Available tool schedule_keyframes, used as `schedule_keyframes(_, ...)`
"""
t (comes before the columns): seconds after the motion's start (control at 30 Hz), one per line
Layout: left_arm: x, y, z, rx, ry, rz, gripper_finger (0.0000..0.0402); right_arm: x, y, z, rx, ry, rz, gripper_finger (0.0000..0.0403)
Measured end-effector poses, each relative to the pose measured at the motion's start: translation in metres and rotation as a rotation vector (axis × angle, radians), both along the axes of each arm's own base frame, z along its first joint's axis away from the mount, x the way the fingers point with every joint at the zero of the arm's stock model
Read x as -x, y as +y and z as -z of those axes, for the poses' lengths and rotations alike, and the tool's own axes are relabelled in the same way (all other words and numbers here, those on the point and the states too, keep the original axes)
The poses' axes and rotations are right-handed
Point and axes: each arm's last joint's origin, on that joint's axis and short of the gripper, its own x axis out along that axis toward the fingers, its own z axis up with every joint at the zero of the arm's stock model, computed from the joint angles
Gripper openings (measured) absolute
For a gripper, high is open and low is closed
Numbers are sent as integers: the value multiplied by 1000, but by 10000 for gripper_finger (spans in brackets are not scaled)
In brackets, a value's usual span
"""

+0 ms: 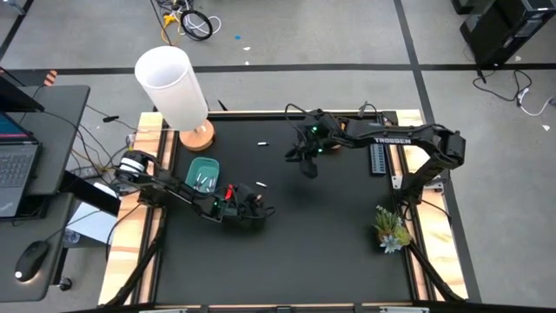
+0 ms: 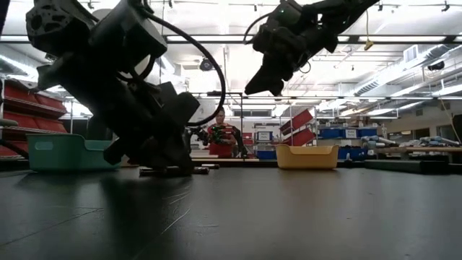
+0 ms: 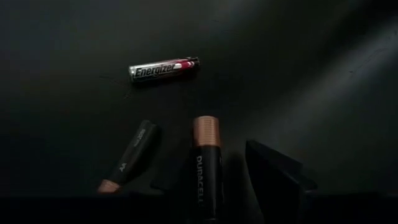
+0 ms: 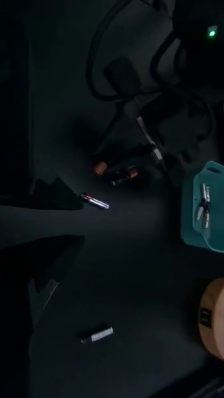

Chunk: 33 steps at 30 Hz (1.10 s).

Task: Sort batteries
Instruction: Put the black battery into the yellow bin

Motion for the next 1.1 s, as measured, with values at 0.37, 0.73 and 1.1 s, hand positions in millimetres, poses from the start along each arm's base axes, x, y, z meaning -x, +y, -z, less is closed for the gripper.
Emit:
schedule_keyframes(0.37, 2, 0, 3, -11, 55, 37, 96, 9, -5, -14, 18, -36, 26, 83)
schedule_keyframes(0.73, 2, 0, 1, -21, 67, 62, 54, 21, -12, -31, 43, -88, 62, 83)
schedule_keyframes(1.1, -30, 2, -33, -81, -19, 67, 54, 22, -20, -33, 79, -118, 74, 83)
